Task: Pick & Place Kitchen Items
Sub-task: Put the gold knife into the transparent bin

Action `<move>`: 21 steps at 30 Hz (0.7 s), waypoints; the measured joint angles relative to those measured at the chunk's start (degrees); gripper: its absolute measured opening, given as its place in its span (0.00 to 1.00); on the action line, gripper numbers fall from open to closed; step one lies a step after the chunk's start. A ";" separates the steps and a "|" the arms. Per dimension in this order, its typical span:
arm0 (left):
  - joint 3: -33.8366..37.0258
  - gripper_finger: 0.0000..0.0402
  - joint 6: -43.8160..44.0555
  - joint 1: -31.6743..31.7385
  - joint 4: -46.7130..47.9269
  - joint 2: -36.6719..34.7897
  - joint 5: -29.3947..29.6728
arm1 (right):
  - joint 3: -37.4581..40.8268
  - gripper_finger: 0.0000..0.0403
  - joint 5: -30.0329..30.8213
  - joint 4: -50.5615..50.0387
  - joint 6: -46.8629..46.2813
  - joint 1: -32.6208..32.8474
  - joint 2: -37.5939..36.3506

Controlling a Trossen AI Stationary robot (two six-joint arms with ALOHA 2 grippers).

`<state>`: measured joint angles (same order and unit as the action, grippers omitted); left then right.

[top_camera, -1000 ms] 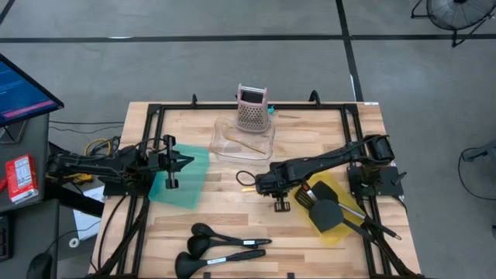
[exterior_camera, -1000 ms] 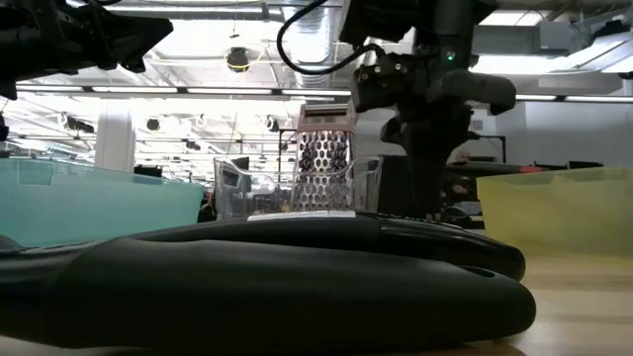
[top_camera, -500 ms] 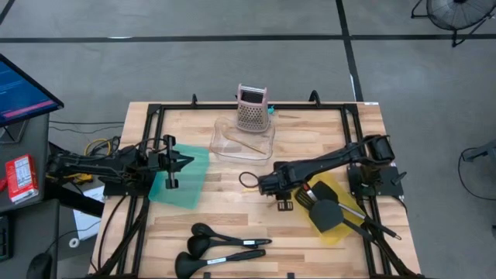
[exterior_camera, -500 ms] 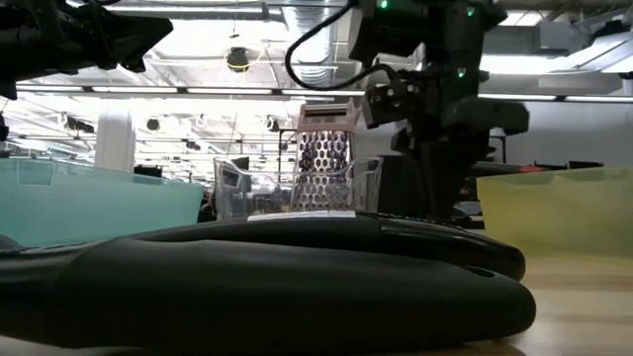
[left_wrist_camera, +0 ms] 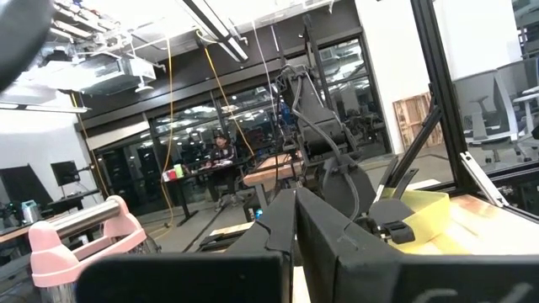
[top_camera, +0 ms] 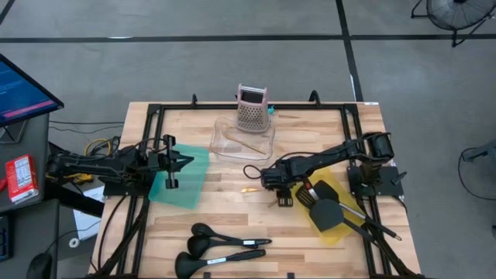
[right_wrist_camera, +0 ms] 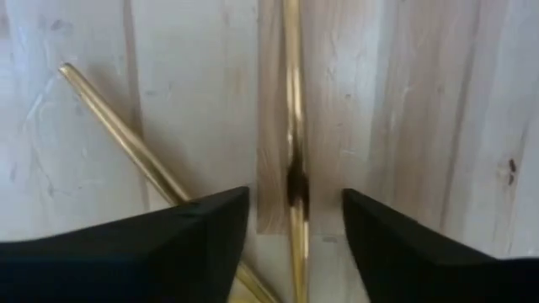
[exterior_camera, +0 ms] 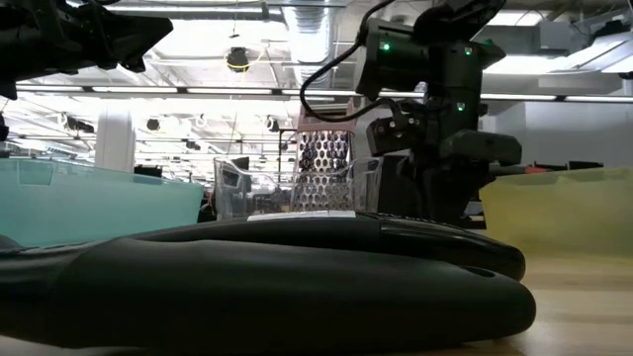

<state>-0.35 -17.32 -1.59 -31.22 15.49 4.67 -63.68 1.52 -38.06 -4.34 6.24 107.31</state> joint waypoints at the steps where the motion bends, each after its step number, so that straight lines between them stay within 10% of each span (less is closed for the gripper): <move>1: 0.01 0.00 0.00 0.01 0.00 0.00 0.00 | 0.00 0.38 0.00 0.00 0.00 0.02 0.00; 7: 0.01 0.00 0.00 0.01 0.00 0.00 0.00 | 0.00 0.05 -0.06 0.03 0.46 -0.54 0.02; 21: 0.01 0.00 0.00 -0.01 0.00 0.00 0.00 | -2.32 0.03 1.77 1.49 1.78 0.72 0.51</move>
<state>-0.34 -17.32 -1.60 -31.22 15.49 4.67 -66.00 3.28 -36.58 -2.56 6.96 107.82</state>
